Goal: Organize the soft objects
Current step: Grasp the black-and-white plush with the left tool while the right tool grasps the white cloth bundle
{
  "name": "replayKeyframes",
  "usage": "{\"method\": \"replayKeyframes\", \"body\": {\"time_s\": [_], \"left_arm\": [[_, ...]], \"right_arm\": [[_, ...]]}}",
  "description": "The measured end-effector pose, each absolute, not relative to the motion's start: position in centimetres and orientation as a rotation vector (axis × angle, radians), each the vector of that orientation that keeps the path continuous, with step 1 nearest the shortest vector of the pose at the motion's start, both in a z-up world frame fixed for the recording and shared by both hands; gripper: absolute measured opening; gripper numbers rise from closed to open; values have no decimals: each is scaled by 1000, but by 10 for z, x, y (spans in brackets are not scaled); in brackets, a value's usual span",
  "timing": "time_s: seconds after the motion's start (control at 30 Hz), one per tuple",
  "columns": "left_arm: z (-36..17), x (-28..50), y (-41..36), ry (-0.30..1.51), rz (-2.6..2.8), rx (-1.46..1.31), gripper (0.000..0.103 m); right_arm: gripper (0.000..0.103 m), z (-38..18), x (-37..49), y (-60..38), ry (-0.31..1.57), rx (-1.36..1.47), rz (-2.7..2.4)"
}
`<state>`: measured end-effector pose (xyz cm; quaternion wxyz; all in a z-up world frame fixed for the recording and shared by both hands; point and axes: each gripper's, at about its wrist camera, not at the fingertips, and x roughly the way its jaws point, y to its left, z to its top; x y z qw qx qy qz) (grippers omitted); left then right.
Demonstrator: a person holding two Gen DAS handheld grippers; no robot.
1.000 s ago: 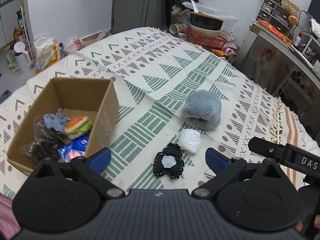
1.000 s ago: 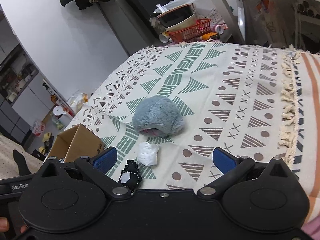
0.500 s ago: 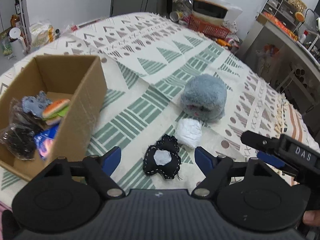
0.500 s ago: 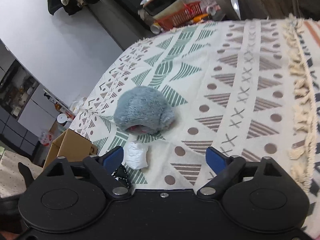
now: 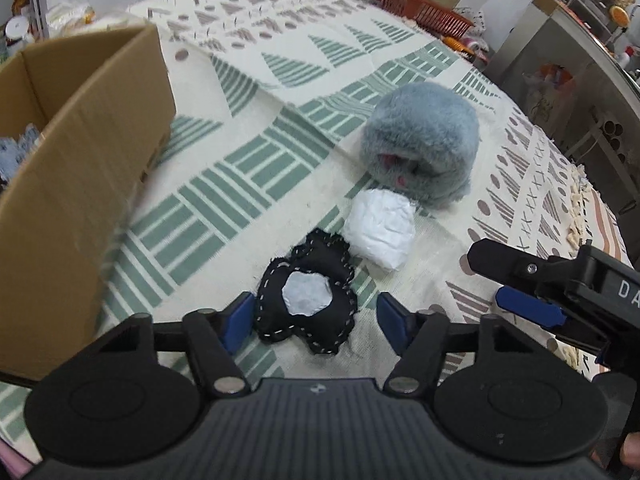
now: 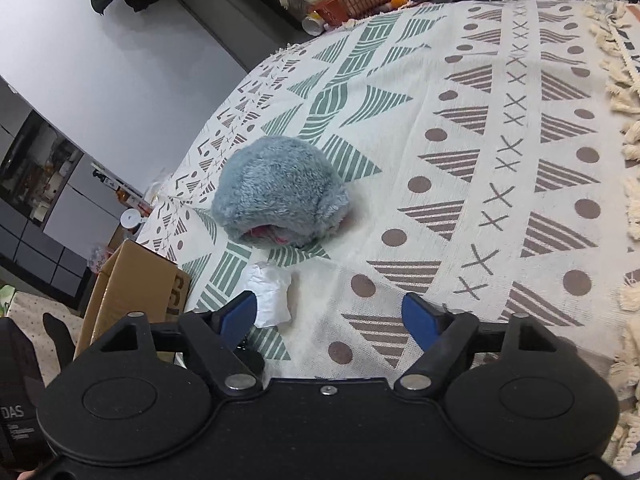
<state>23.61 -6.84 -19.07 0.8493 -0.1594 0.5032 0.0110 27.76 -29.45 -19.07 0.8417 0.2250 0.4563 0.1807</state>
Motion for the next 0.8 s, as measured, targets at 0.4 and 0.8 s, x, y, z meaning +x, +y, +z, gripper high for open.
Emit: {"method": "replayKeyframes", "body": {"time_s": [0.4,0.8], "left_arm": [[-184,236,-54,1021,40,-395,34],[-174,234,-39,988,60,-400,34]], "right_arm": [[66,-200,287,-278,986,432,421],[59,-198,295,-250,942,378,482]]}}
